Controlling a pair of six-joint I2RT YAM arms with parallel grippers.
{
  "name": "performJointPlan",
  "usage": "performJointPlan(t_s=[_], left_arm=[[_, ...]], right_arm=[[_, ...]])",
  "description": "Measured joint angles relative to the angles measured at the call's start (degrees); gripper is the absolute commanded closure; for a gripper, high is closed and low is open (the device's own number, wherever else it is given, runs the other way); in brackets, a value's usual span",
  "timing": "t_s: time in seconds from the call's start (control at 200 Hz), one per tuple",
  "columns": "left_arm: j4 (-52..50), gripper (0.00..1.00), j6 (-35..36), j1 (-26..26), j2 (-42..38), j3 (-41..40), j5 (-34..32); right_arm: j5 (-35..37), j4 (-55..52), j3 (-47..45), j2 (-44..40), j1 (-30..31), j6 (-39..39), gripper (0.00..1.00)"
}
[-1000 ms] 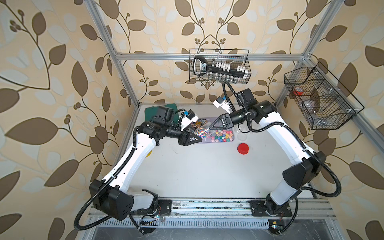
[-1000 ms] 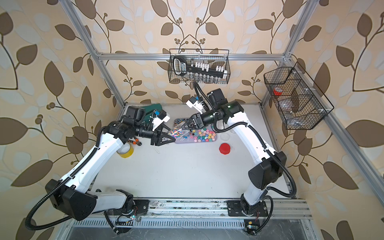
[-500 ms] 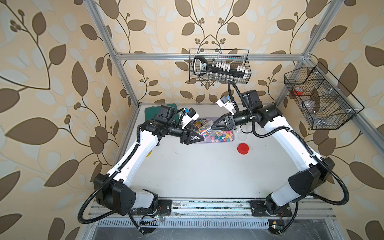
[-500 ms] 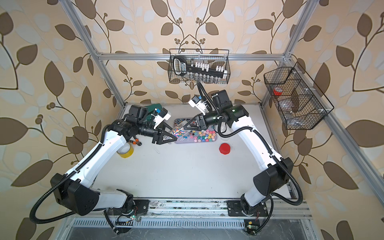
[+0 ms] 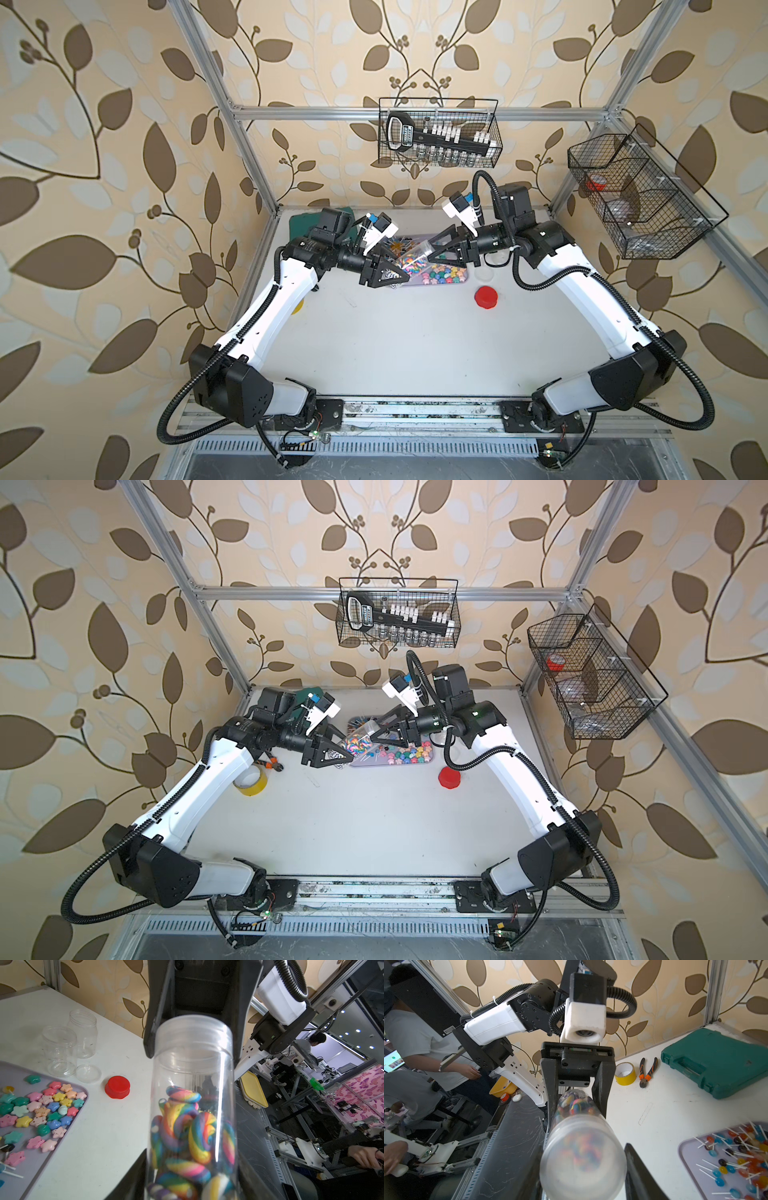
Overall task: Pour the candies out of the jar
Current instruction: Unscrew the lid from the jar.
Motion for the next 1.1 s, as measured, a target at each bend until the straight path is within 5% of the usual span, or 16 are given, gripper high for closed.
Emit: performJointPlan(t_s=[0.49, 0.855, 1.1], left_arm=[[0.22, 0.65, -2.32, -0.02, 1.07, 1.22, 5.33], [1.86, 0.65, -0.85, -0.02, 0.90, 1.22, 5.05], [1.31, 0.65, 1.77, -0.02, -0.20, 1.22, 3.02]], right_arm=[[-0.66, 3.10, -1.68, -2.84, -0.04, -3.10, 0.64], [-0.79, 2.95, -1.29, -1.81, 0.61, 1.46, 0.25], [-5.07, 2.54, -1.16, -1.40, -4.61, 5.62, 0.18]])
